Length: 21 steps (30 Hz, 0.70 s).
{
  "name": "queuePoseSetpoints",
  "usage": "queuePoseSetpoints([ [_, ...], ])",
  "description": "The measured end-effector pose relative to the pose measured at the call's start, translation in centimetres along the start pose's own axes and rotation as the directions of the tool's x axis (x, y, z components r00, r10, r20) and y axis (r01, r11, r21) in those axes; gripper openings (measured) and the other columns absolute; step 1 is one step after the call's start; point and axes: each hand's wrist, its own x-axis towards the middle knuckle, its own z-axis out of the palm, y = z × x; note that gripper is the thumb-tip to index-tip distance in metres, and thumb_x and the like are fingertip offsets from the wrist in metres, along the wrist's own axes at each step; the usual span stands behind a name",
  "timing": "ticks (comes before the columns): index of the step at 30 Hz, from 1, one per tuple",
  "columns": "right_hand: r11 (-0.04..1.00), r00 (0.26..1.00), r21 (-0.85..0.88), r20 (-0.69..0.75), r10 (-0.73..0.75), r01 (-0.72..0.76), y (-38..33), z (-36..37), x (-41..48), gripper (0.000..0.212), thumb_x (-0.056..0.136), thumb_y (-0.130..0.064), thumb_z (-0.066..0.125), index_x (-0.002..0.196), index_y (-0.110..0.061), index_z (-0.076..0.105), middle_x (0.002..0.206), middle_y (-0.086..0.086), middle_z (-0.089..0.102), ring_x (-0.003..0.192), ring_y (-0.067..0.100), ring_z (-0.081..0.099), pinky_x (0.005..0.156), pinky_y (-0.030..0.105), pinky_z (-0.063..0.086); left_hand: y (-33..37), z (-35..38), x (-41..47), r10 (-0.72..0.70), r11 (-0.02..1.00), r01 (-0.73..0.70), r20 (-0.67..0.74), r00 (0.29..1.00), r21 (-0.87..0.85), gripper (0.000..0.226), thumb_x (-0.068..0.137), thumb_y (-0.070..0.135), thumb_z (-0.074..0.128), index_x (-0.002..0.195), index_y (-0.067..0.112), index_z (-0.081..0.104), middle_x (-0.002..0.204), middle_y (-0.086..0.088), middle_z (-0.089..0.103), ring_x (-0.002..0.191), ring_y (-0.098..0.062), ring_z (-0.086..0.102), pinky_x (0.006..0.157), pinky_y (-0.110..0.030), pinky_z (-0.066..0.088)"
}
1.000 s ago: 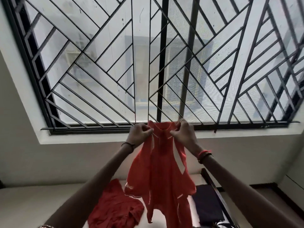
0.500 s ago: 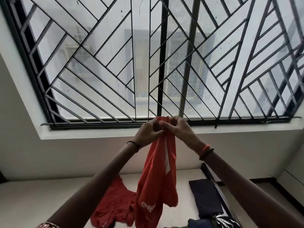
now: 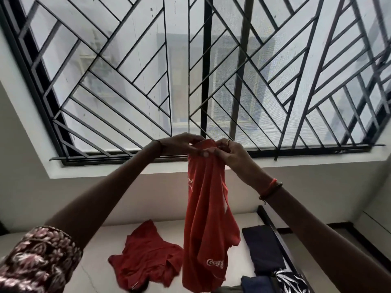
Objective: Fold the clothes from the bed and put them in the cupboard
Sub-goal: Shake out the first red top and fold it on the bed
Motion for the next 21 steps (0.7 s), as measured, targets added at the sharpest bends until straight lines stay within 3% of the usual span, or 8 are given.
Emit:
queuePoseSetpoints([
  [2,0.999,0.999,0.030,-0.030,-0.017,0.018,-0.4,-0.1,-0.2,0.007,0.090,-0.011,0.061,0.087,-0.017,0.060,0.077,0.003,0.065,0.064,0.003,0.062,0.060,0.017,0.049,0.6,-0.4,0.6,-0.052,0.996,0.054,0.034,0.998,-0.066,0.028,0.091,0.010,0.060,0.115,-0.003,0.060,0.103,-0.011,0.064,0.091,-0.013,0.059,0.083,-0.030,0.051],
  [6,0.997,0.986,0.022,-0.153,-0.071,0.075,-1.0,-0.3,-0.3,0.006,0.086,-0.016,0.068,0.083,-0.018,0.063,0.074,0.004,0.064,0.063,0.004,0.060,0.057,0.016,0.048,2.0,-0.5,1.2,-0.077,0.996,0.077,0.007,0.997,-0.052,0.016,0.091,0.014,0.059,0.088,0.000,0.064,0.077,0.001,0.064,0.070,-0.005,0.057,0.065,-0.020,0.046],
  [10,0.991,0.984,0.033,-0.121,-0.128,0.133,-1.4,-1.8,-1.0,0.010,0.089,-0.024,0.062,0.094,-0.016,0.062,0.073,-0.002,0.062,0.064,0.001,0.060,0.057,0.015,0.047,2.6,-1.9,1.1,0.016,0.998,-0.020,-0.074,0.997,-0.063,0.024,0.089,0.013,0.061,0.104,-0.006,0.063,0.092,-0.015,0.062,0.082,-0.022,0.058,0.070,-0.028,0.051],
  [14,0.997,0.997,-0.003,-0.018,-0.081,0.081,1.7,-4.1,-2.3,0.013,0.084,-0.010,0.066,0.096,-0.012,0.061,0.074,-0.008,0.067,0.066,0.003,0.061,0.062,0.016,0.051,2.7,-4.4,0.6,0.082,0.986,-0.117,-0.259,0.962,-0.123,0.066,0.069,0.050,0.074,0.107,-0.003,0.064,0.104,-0.030,0.061,0.092,-0.025,0.057,0.090,-0.054,0.047],
  [15,0.996,0.998,-0.051,-0.007,-0.070,0.069,2.7,-4.6,-2.7,0.019,0.081,-0.004,0.069,0.097,-0.010,0.062,0.079,-0.007,0.068,0.070,0.003,0.062,0.066,0.017,0.053,2.6,-4.9,0.6,0.076,0.982,-0.126,-0.310,0.948,-0.143,0.067,0.067,0.050,0.075,0.106,-0.003,0.065,0.105,-0.029,0.061,0.093,-0.025,0.057,0.092,-0.057,0.045],
  [17,0.988,0.999,-0.143,0.000,-0.055,0.054,4.5,-5.4,-3.3,0.022,0.079,0.002,0.070,0.097,-0.008,0.062,0.082,-0.003,0.067,0.072,0.004,0.062,0.067,0.018,0.053,2.6,-5.8,0.6,0.053,0.976,-0.133,-0.399,0.916,-0.175,0.046,0.077,0.035,0.073,0.104,-0.002,0.066,0.098,-0.017,0.062,0.091,-0.017,0.057,0.091,-0.048,0.048],
  [19,0.984,0.998,-0.173,-0.033,-0.046,0.040,6.0,-6.0,-3.7,0.022,0.080,0.004,0.068,0.093,-0.012,0.061,0.078,-0.009,0.065,0.070,0.000,0.062,0.065,0.016,0.051,3.0,-6.2,0.9,0.045,0.973,-0.146,-0.475,0.879,-0.178,0.013,0.088,0.016,0.065,0.097,0.007,0.065,0.085,-0.001,0.060,0.073,0.003,0.058,0.073,-0.023,0.052],
  [21,0.965,0.993,-0.255,-0.081,-0.082,0.059,7.3,-6.4,-4.1,0.033,0.083,0.002,0.067,0.109,-0.017,0.059,0.083,-0.009,0.067,0.074,-0.002,0.065,0.068,0.017,0.053,3.5,-6.0,1.3,0.030,0.972,-0.152,-0.543,0.839,-0.181,0.007,0.090,0.015,0.062,0.096,0.012,0.063,0.075,0.007,0.053,0.055,0.010,0.052,0.055,-0.009,0.040],
])
